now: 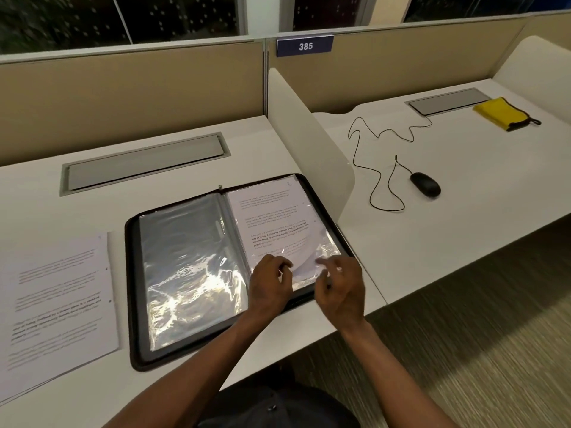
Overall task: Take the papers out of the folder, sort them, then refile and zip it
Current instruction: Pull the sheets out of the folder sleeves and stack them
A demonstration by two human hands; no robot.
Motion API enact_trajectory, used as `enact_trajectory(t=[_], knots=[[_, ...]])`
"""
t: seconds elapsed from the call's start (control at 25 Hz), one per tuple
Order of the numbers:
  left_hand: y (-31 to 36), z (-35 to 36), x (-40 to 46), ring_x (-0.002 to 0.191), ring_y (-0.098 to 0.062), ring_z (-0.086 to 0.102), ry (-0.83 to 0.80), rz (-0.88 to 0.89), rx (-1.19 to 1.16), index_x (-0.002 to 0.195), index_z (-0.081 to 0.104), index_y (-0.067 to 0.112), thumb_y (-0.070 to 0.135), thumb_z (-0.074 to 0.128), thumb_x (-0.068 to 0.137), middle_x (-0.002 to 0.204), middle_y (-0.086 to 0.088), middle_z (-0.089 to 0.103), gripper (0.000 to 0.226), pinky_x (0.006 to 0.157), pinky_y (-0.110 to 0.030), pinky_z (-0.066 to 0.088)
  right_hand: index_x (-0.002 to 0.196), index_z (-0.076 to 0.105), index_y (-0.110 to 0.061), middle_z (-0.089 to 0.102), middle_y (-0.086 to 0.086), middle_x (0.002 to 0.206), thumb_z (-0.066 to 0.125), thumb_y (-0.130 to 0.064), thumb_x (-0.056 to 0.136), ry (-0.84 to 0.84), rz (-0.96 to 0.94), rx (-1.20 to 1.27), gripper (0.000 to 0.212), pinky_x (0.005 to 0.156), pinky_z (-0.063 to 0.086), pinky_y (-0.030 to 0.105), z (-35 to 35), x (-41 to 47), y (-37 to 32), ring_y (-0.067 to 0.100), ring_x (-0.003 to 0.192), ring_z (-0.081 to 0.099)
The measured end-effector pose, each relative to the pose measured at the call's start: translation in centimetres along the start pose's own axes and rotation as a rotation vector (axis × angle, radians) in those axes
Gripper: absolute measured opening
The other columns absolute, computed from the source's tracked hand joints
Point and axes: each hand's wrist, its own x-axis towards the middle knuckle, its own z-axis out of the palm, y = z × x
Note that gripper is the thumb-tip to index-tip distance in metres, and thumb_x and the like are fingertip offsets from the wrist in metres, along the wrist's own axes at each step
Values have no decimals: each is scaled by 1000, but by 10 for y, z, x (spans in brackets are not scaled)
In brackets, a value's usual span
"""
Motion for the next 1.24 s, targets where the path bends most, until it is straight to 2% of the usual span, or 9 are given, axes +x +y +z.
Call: enact_trajectory(t=[0.08, 0.16, 0.36, 0.44, 0.56, 0.8, 1.0, 1.12, 1.24], knots=[[2, -7, -4, 82, -5, 59, 57, -32, -76, 97, 70, 17, 11, 63, 92, 92, 7, 65, 11, 74, -15, 47, 122, 67, -6, 64, 14, 122, 48, 0, 82, -245, -342, -122, 45, 100, 50, 45, 10, -14, -7, 30, 126, 53], [2, -13, -8, 85, -1, 61, 87, -34, -127, 101, 70, 19, 13, 62, 94, 94, 9, 66, 12, 76, -11, 47, 136, 59, -9, 57, 15, 137, 49, 3, 76, -377, -467, -272, 62, 108, 44, 50, 18, -17, -12, 35, 138, 45], [-3, -25, -12, 88, -1, 62, 126, -21, -162, 105, 71, 17, 13, 63, 94, 99, 8, 68, 14, 80, -15, 50, 149, 45, -25, 60, 14, 102, 71, 1, 66, -408, -273, -492, 90, 80, 46, 45, 16, 6, -20, 33, 93, 57], [-5, -27, -15, 88, -1, 61, 117, -9, -166, 105, 71, 17, 12, 63, 94, 101, 8, 68, 15, 81, -13, 49, 149, 47, -22, 66, 11, 89, 75, -8, 69, -474, -199, -525, 86, 80, 49, 46, 20, 11, -18, 29, 79, 62], [-6, -31, -18, 89, 0, 61, 90, 22, -172, 104, 71, 17, 12, 64, 93, 100, 9, 68, 14, 79, -7, 47, 134, 61, -14, 75, 7, 95, 83, -19, 70, -538, -146, -512, 67, 80, 51, 43, 26, 9, -20, 27, 77, 71], [-13, -34, -19, 89, 3, 60, 33, 73, -165, 104, 70, 19, 14, 66, 93, 100, 9, 68, 13, 79, -4, 45, 90, 72, -13, 73, 3, 77, 78, -14, 82, -354, -134, -384, 11, 67, 48, 34, 19, -4, -20, 23, 63, 68], [-18, -31, -18, 89, 7, 58, -15, 97, -163, 105, 68, 22, 17, 66, 93, 103, 9, 68, 13, 80, -2, 43, 78, 65, -13, 68, 4, 76, 80, -10, 78, -230, -25, -287, 16, 60, 47, 30, 14, -15, -27, 20, 62, 62], [-22, -30, -18, 86, 7, 57, -51, 120, -160, 106, 67, 23, 18, 67, 92, 105, 7, 68, 14, 79, -8, 49, 75, 65, -11, 64, 6, 82, 82, -3, 72, -187, 49, -212, 18, 57, 44, 29, 11, -28, -23, 21, 65, 58], [-30, -33, -25, 98, 1, 55, -121, 172, -127, 113, 65, 24, 28, 70, 89, 114, 7, 62, 25, 85, -21, 52, 82, 69, -13, 62, 7, 102, 85, -6, 73, -204, 173, -77, 20, 66, 52, 29, 3, -50, -25, 19, 86, 59]])
